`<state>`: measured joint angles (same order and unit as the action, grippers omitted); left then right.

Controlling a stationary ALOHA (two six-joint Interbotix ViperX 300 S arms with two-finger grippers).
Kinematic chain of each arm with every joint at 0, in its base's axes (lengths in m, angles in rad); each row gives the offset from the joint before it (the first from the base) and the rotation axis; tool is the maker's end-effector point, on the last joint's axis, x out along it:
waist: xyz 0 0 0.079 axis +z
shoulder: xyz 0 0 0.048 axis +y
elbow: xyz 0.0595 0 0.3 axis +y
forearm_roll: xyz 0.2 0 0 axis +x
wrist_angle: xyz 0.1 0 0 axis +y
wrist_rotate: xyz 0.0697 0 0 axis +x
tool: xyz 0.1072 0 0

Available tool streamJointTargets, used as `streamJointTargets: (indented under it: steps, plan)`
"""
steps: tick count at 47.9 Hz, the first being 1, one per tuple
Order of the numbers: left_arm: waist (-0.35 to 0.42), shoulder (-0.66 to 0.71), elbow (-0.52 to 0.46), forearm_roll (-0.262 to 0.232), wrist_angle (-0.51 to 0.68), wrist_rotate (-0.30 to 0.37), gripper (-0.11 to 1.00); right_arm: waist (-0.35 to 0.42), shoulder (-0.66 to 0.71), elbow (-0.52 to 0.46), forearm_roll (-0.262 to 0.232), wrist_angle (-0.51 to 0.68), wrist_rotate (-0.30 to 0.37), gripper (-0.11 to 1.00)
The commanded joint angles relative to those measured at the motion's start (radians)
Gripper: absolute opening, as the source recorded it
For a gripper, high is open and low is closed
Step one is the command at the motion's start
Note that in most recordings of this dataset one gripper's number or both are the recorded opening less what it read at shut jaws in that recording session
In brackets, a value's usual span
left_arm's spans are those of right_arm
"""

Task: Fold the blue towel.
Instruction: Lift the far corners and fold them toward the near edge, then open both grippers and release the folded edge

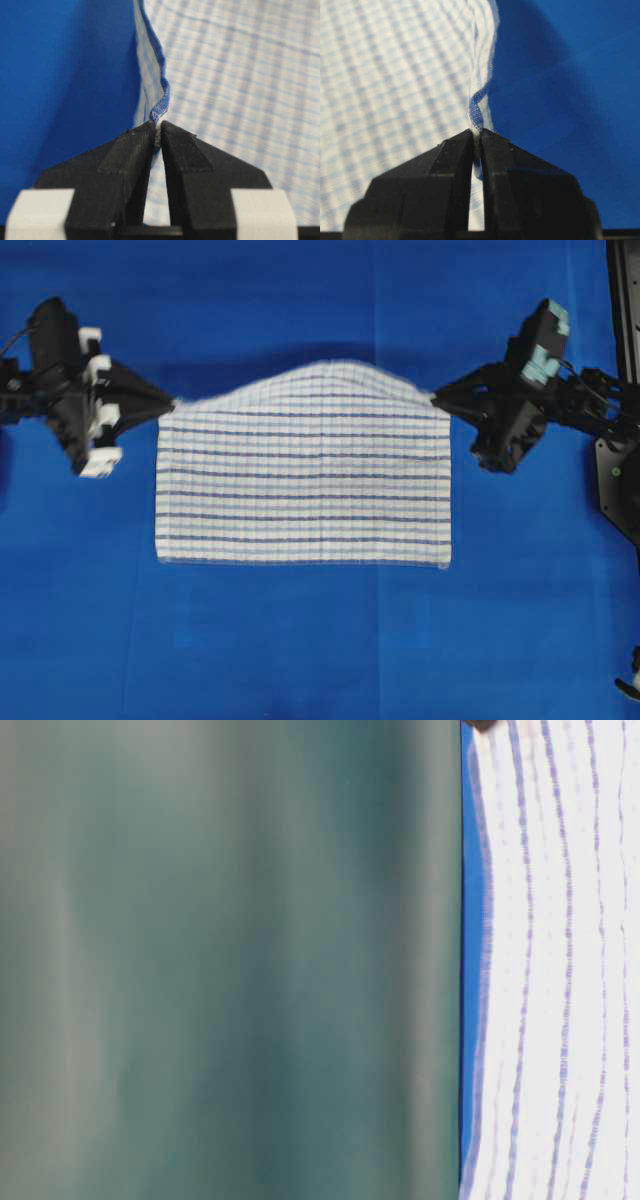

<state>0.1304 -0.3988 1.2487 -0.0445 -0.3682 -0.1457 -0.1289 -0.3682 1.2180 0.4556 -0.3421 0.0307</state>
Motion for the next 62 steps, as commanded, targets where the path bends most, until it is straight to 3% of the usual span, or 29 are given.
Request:
streamJointTargets:
  steps: [1,13,24,41,62]
  plan:
    - [-0.054,-0.054,0.015,-0.002,-0.005,-0.034,0.06,0.051,-0.046,0.005,0.037,0.0,-0.003,0.07]
    - [-0.213,-0.123,0.037,-0.002,-0.008,-0.104,0.06,0.236,-0.094,0.018,0.132,0.0,-0.003,0.07]
    - [-0.293,-0.086,0.023,-0.002,-0.011,-0.118,0.06,0.371,-0.067,0.014,0.215,-0.014,-0.003,0.07]
    - [-0.347,0.005,-0.023,-0.002,-0.005,-0.118,0.06,0.422,0.029,-0.035,0.222,0.021,-0.003,0.07]
    - [-0.37,0.031,-0.026,-0.002,0.048,-0.149,0.06,0.463,0.035,-0.041,0.222,0.086,-0.003,0.07]
